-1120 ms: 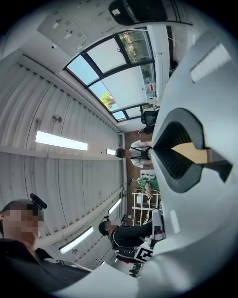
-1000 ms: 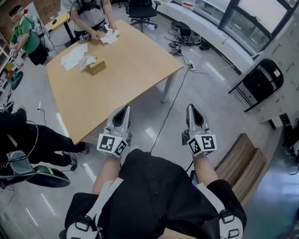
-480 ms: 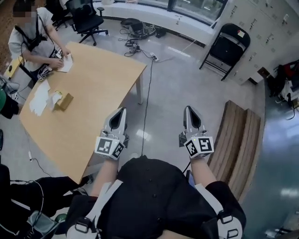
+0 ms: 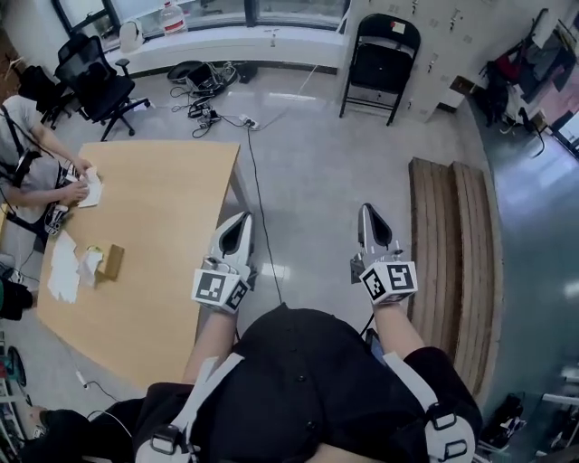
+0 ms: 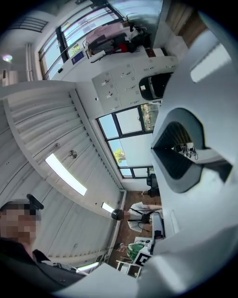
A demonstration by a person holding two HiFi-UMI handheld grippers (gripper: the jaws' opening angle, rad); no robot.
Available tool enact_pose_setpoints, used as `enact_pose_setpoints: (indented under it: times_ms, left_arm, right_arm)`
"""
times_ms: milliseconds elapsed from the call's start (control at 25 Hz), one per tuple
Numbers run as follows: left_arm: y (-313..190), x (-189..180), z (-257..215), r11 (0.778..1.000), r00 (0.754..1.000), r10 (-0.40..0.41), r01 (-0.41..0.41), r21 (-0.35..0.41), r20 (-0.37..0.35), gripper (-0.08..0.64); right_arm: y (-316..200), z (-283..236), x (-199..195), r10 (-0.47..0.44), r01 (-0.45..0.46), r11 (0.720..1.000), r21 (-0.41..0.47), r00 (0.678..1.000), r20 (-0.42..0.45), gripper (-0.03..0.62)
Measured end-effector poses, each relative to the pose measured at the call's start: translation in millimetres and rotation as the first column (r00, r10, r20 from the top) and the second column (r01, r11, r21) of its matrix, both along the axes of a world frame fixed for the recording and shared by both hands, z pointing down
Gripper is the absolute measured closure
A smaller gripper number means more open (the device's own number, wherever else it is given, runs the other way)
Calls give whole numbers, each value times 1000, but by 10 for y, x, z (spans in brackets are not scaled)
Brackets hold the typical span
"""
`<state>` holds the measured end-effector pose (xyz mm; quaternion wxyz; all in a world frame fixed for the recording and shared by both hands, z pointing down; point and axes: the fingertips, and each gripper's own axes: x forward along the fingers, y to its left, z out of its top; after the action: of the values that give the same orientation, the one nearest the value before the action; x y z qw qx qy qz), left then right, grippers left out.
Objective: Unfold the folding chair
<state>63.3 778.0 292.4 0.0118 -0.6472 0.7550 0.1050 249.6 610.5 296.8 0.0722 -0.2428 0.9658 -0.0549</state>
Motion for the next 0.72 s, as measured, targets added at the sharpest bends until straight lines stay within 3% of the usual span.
enact_pose_setpoints:
  times_ms: [400,720]
  left_arm:
    - [-340,-8,-9,983,983,186,-185,13,-2,561]
    - [-599,-38,128,979,979,204,-204,-9,-26,561]
  right_arm:
    - [-49,40,272,175,-175,985,11,983,-52,588]
    - [-270,206,578,251,-254,967,-26,964,-83,587]
